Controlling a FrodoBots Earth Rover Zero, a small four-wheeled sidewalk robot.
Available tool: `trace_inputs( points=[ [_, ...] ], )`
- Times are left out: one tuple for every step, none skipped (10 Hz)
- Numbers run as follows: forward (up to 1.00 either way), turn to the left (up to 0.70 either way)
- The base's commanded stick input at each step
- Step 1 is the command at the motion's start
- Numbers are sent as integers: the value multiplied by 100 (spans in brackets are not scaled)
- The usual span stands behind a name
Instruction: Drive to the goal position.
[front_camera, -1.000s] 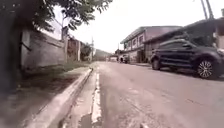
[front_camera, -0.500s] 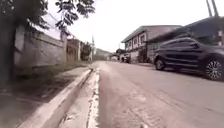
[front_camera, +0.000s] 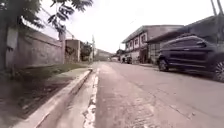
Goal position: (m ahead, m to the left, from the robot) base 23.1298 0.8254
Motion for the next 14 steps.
trace_inputs(
  points=[
    [70, 0],
    [70, 0],
    [70, 0],
    [70, 0],
    [70, 0],
    [70, 0],
    [70, 0],
    [70, 0],
    [70, 0],
    [70, 0],
    [70, 0],
    [70, 0],
    [70, 0],
    [70, 0]
  ],
)
